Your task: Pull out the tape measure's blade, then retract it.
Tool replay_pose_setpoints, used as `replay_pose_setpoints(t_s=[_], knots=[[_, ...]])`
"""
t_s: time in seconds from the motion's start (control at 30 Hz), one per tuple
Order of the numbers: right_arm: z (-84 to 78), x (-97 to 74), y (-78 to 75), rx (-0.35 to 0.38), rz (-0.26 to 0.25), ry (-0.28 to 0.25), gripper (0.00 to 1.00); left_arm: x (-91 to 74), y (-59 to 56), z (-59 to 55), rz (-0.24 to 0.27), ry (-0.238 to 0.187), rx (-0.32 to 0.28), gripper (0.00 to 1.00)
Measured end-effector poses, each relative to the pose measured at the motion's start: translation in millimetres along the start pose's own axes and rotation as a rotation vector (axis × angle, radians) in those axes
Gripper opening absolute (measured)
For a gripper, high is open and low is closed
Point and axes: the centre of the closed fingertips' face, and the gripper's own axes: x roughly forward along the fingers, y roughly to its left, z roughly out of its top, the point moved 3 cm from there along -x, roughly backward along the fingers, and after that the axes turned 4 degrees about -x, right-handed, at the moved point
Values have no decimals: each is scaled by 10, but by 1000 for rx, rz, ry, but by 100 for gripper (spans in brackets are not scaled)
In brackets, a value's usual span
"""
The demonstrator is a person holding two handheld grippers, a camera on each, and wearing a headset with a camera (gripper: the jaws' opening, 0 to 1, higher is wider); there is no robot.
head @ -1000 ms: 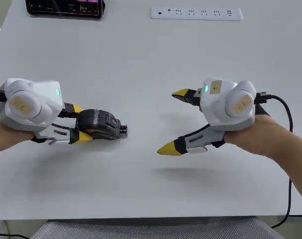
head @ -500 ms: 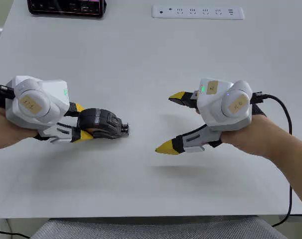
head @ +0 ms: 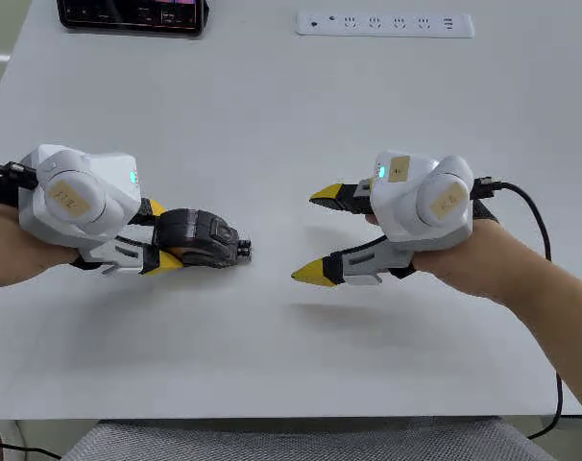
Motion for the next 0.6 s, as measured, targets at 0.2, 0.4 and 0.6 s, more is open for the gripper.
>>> replay_pose_setpoints(t_s=[0.2,0.4,0.6], knots=[[20,124,-7,-5,18,-9,53,0,2,-6,3,4,-4,26],[46,227,-10,-10,36,-13,51,0,0,-8,5,6,-10,26],[59,329,-4,-34,51,-15,45,0,-4,-6,9,10,-15,26]])
